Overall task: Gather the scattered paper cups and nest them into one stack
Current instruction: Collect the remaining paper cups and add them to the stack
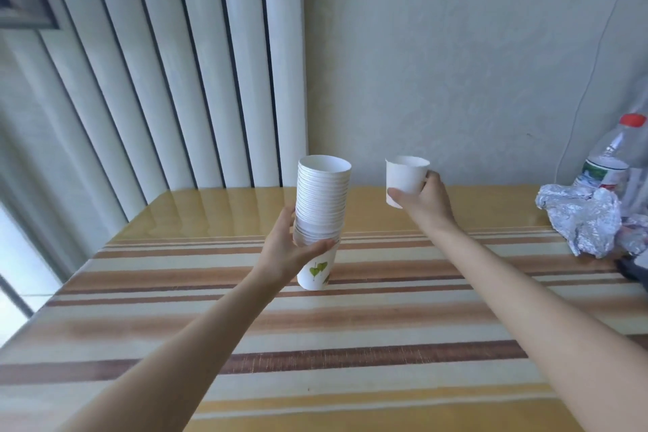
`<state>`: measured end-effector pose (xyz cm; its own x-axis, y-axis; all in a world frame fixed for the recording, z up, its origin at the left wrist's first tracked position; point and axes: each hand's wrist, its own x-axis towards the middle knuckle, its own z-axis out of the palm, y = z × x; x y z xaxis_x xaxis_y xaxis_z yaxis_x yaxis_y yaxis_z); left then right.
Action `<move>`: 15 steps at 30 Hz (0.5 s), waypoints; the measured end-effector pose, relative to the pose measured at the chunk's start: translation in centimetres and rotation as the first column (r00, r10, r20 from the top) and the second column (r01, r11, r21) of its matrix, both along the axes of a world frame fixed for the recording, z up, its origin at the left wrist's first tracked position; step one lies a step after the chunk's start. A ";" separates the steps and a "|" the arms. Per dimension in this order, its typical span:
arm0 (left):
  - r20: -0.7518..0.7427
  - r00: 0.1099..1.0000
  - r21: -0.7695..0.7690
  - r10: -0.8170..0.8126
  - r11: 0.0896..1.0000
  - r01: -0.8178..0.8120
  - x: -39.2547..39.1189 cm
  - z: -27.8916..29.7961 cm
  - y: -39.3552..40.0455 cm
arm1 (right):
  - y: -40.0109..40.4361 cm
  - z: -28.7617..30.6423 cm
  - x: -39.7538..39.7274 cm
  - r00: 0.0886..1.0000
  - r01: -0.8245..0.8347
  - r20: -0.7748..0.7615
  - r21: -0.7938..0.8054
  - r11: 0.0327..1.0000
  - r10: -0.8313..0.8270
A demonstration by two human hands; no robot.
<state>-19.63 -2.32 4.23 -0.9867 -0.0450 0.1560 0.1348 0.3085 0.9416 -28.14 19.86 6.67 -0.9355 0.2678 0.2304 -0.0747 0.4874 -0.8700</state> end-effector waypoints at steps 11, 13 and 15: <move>-0.017 0.998 0.000 -0.060 0.998 0.060 10.0 1.6 0.6 | -4.8 9.4 13.3 0.813 -0.582 -0.176 -0.275 0.765 0.555; -0.031 0.998 -0.008 -0.059 0.998 0.059 10.9 1.8 0.4 | -5.0 8.9 14.4 0.799 -0.600 -0.139 -0.247 0.761 0.585; -0.041 0.998 -0.021 -0.055 0.998 0.055 11.6 2.0 0.2 | -5.1 8.5 15.4 0.759 -0.647 -0.097 -0.223 0.729 0.644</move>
